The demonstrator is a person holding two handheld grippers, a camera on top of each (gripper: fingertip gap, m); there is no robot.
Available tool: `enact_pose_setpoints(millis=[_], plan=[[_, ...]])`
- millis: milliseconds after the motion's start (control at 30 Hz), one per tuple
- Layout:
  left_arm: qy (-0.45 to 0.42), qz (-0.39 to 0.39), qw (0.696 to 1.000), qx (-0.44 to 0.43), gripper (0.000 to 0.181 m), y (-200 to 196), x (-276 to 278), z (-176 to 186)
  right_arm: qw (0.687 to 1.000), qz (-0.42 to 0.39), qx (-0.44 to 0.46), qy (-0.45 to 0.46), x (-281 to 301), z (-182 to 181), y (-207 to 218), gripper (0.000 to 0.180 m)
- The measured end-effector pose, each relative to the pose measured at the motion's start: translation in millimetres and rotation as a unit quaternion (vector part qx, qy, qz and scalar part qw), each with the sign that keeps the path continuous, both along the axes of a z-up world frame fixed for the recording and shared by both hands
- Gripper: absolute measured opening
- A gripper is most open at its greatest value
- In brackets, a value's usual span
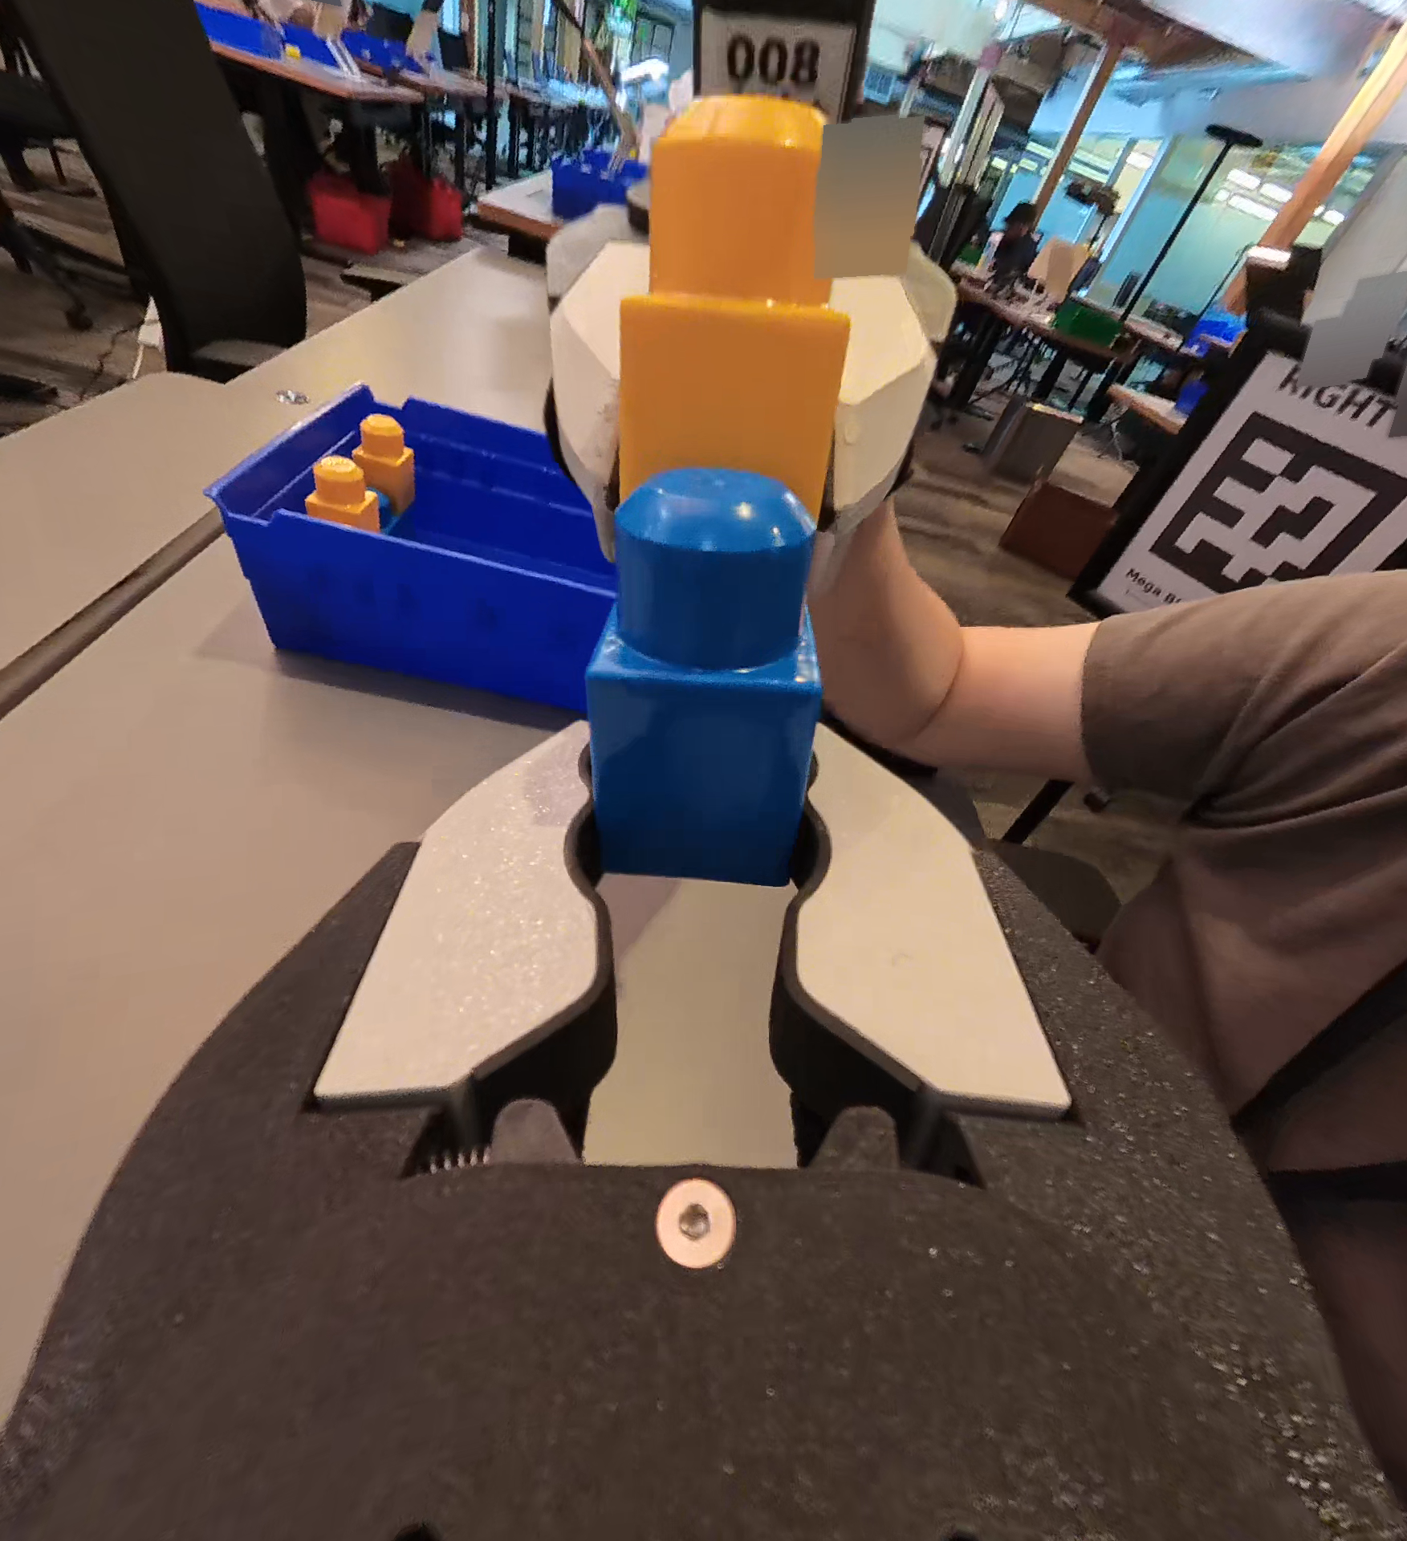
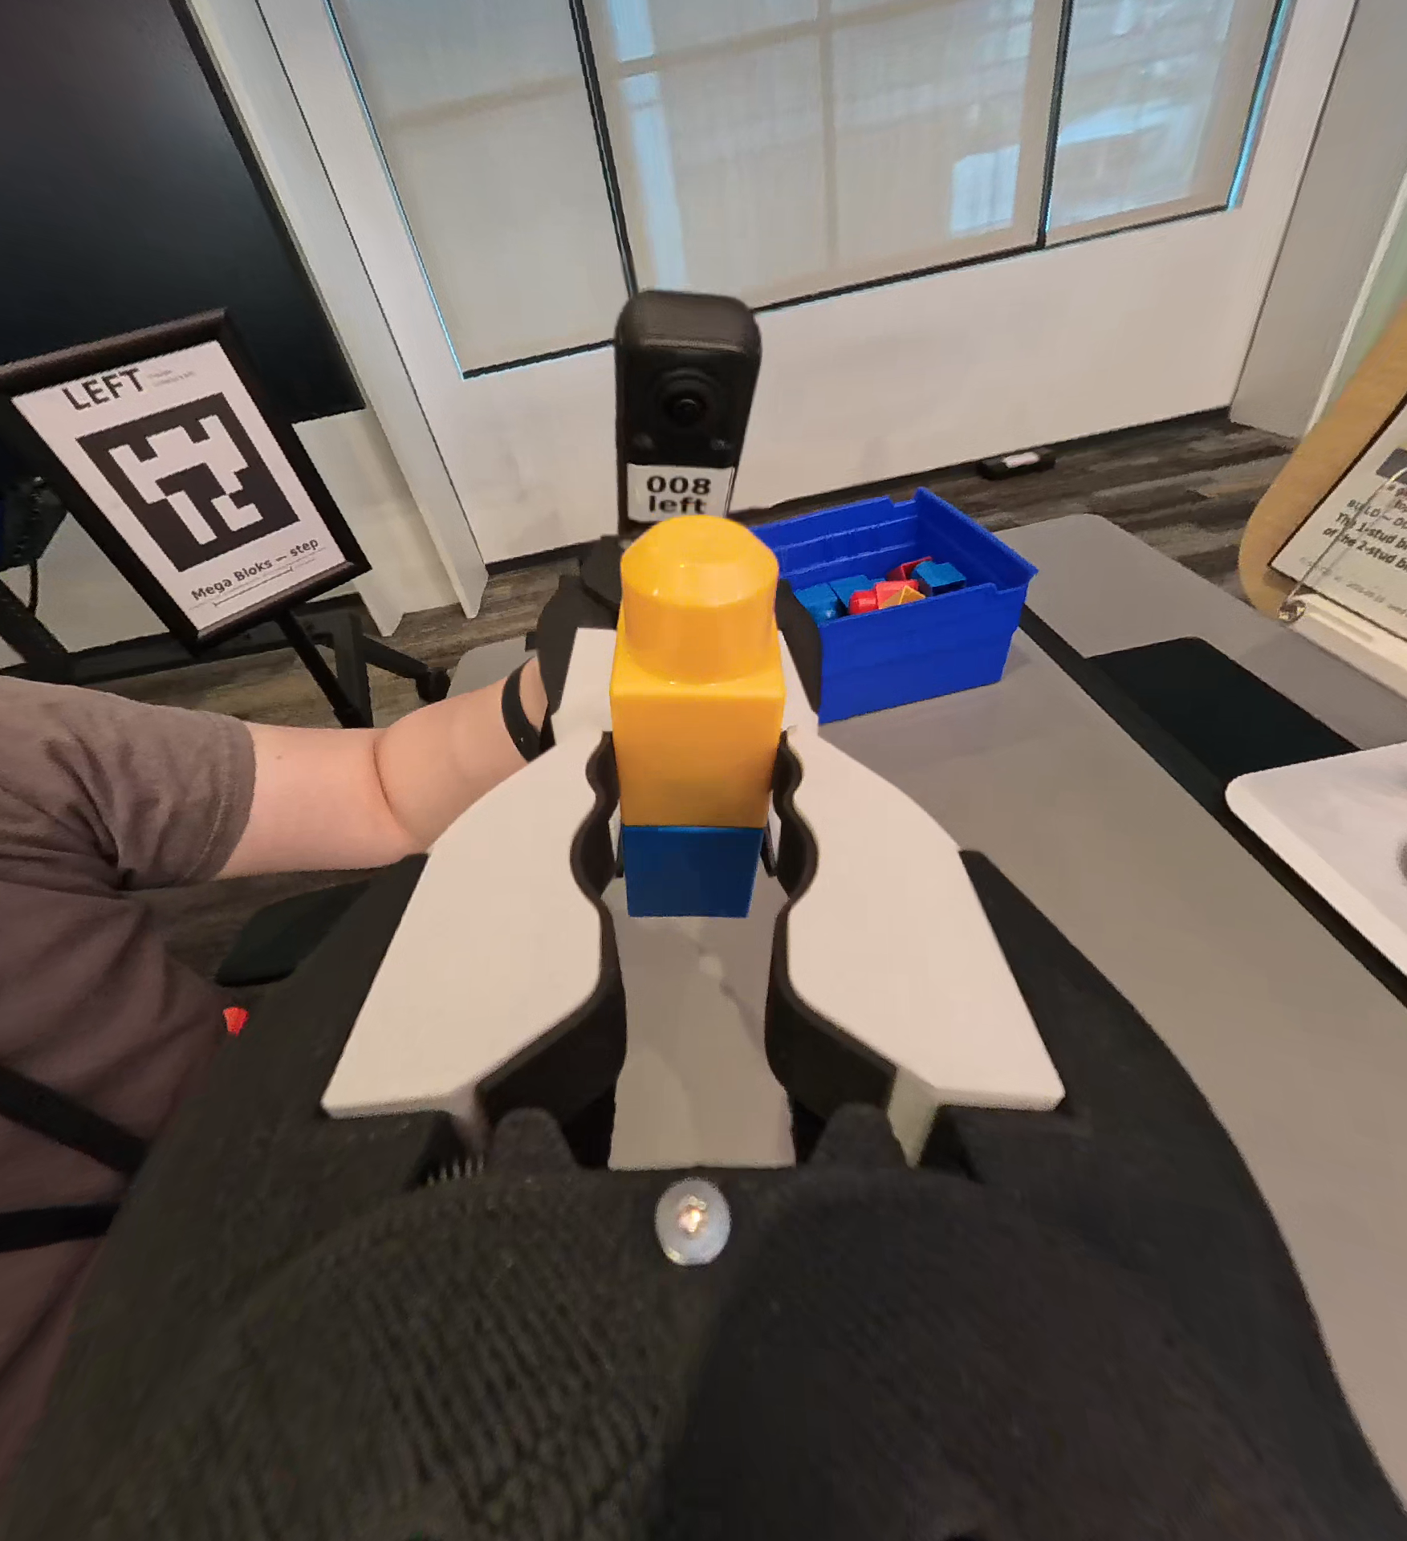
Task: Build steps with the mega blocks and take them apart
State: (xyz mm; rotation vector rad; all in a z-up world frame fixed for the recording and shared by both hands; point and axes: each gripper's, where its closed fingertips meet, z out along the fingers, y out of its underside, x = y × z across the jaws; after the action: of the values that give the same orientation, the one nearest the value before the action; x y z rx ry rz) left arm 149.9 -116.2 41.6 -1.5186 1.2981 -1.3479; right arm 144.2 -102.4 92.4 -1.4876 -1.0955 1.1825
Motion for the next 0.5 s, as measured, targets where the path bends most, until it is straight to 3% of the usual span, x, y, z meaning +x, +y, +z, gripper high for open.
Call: enact_pose_setpoints(millis=[67, 133, 167, 433, 467, 500], plan=[[0.011, 0.001, 1.000, -0.001, 0.041, -0.3, 2.1, -3.7, 1.000, 0.003, -0.004, -0.015, 3.4, -4.1, 1.5, 0.037], [0.026, -0.001, 1.000, 0.006, 0.041, -1.9, 3.7, -8.1, 1.000, -0.014, -0.002, -0.024, 9.5, -3.6, 6.7, 0.056], [0.034, 0.002, 0.999, 0.011, 0.041, -1.6, 4.4, -10.4, 0.999, -0.021, 0.004, -0.025, 13.1, -1.6, 8.1, 0.057], [0.079, 0.010, 0.997, 0.019, 0.041, -3.1, 10.2, -24.9, 0.996, -0.003, 0.005, -0.089, 20.9, -14.6, -1.0, 0.048], [0.083, 0.010, 0.996, 0.017, 0.041, -3.4, 10.3, -26.5, 0.996, 0.002, 0.001, -0.094, 20.7, -17.2, -1.6, 0.037], [0.084, 0.011, 0.996, 0.016, 0.041, -2.6, 10.3, -27.0, 0.995, 0.003, 0.002, -0.097, 20.8, -18.4, -0.9, 0.037]])
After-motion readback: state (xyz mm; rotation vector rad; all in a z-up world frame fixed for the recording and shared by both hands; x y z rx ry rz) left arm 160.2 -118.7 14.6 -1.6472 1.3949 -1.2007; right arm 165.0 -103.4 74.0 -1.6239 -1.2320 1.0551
